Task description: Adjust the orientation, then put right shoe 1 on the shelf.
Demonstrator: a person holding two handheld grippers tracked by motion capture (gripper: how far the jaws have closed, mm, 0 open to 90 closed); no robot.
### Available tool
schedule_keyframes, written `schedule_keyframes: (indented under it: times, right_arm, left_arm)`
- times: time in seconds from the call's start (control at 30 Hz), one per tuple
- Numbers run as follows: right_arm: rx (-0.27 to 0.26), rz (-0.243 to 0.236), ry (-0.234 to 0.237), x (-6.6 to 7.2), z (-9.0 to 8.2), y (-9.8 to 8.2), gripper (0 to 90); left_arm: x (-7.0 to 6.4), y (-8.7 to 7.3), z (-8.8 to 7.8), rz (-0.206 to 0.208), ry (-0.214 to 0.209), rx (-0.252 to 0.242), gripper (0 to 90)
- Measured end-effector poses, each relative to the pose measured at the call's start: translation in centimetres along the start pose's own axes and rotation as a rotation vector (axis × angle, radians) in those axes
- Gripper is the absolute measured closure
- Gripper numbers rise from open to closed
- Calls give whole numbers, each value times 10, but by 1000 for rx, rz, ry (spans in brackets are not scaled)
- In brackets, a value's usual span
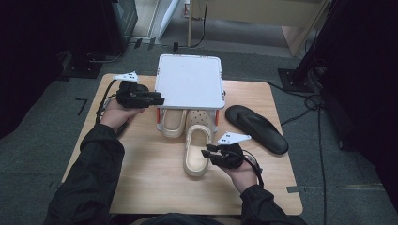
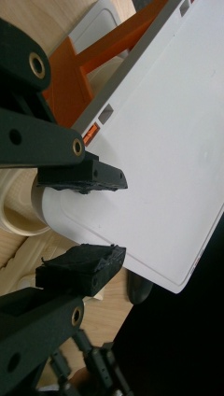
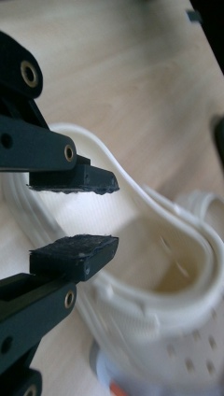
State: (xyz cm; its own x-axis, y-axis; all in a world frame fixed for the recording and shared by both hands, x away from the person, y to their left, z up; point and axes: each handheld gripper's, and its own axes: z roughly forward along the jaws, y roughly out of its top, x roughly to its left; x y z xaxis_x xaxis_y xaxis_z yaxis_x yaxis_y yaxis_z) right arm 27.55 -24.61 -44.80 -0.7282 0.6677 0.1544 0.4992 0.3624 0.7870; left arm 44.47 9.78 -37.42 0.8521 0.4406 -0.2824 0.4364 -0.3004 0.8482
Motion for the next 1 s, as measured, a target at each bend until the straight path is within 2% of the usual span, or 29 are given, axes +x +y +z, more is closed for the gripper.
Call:
schedule_keyframes:
  times: [0.07, 0.17, 0.3, 0.37, 0.43, 0.5, 0.63, 0.83, 1.0]
  right_arm:
    - [11, 1, 27, 5, 2, -2, 678]
    - [15, -44, 48, 11, 5, -3, 681]
    - [36, -66, 71, 18, 10, -5, 701]
    - [36, -92, 81, 23, 10, -6, 712]
    - [37, -103, 111, 28, 11, -7, 713]
    - [40, -135, 131, 34, 13, -9, 716]
    - [75, -166, 156, 47, 19, -16, 725]
    - [134, -179, 165, 52, 29, -25, 775]
    - [199, -171, 164, 51, 37, -32, 819]
  left_arm:
    - [0, 0, 0, 3, 2, 1, 615]
    - [0, 0, 0, 4, 4, -1, 615]
    - [-1, 0, 0, 8, 7, 0, 615]
    - [-1, 0, 0, 10, 9, 0, 615]
    - [-1, 0, 0, 11, 7, -1, 616]
    - [0, 0, 0, 7, 7, -2, 622]
    - [-1, 0, 0, 13, 12, 0, 625]
    - [-1, 0, 0, 15, 11, 0, 625]
    - [0, -1, 0, 16, 12, -2, 639]
